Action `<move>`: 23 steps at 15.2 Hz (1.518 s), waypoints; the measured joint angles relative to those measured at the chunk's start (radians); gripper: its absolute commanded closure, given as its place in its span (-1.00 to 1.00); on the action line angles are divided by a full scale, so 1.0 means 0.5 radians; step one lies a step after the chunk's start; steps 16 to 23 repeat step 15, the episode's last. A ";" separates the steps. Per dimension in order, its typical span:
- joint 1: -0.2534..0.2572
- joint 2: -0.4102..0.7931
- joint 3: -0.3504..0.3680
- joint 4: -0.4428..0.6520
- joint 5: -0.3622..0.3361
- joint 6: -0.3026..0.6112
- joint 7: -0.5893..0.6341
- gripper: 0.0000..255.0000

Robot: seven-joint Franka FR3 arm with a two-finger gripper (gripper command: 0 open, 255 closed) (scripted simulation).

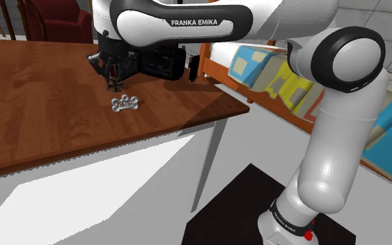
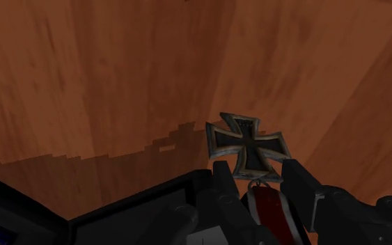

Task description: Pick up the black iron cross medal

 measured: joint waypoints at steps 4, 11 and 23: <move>0.005 -0.006 0.009 0.074 0.023 -0.083 -0.036 1.00; 0.055 0.066 0.017 0.351 0.003 -0.293 -0.084 1.00; 0.085 0.103 0.020 0.495 -0.012 -0.401 -0.108 1.00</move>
